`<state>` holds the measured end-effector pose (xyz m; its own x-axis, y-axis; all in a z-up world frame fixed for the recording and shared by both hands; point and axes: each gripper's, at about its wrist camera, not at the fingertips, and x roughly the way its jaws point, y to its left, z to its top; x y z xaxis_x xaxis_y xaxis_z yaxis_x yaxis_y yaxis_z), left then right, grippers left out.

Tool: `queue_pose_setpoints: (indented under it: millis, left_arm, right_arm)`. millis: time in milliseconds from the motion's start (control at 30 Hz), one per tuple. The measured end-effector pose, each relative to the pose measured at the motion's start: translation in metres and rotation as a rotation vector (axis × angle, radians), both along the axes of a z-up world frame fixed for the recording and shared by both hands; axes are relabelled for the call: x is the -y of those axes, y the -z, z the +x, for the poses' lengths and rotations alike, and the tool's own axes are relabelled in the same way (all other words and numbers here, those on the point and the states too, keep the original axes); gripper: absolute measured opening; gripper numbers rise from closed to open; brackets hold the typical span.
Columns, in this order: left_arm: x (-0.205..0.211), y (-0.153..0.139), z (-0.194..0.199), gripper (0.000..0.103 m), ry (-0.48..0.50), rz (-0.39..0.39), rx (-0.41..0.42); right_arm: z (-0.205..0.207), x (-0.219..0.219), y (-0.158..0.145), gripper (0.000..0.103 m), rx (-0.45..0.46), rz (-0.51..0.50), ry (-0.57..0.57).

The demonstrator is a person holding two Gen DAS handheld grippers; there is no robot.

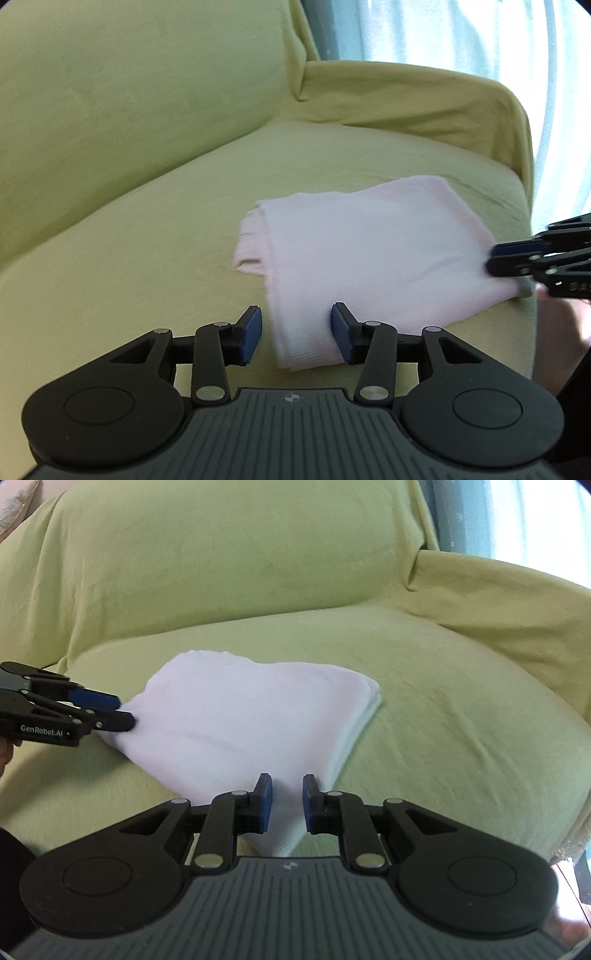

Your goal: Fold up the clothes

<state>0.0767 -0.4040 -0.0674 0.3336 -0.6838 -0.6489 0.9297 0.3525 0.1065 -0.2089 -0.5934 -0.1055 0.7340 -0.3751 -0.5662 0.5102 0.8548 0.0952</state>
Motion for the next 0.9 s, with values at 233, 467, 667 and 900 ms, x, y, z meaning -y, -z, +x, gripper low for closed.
queue_pose_setpoints:
  millis: [233,467,667,900]
  left_arm:
    - [-0.014,-0.01,-0.021,0.041,0.04,-0.018,0.023]
    - [-0.004,0.001,-0.028,0.042,0.024,0.043,0.029]
    - [-0.004,0.0,-0.029,0.042,0.004,0.069,0.024]
    - [-0.004,0.0,-0.031,0.042,-0.008,0.08,0.025]
  right_arm:
    - [-0.01,-0.029,-0.016,0.018,0.097,-0.042,-0.032]
    - [0.0,-0.034,0.0,0.017,-0.008,-0.006,-0.049]
    - [-0.002,-0.03,0.001,0.018,0.004,0.036,-0.025]
    - [-0.002,-0.029,0.002,0.017,0.01,0.061,0.002]
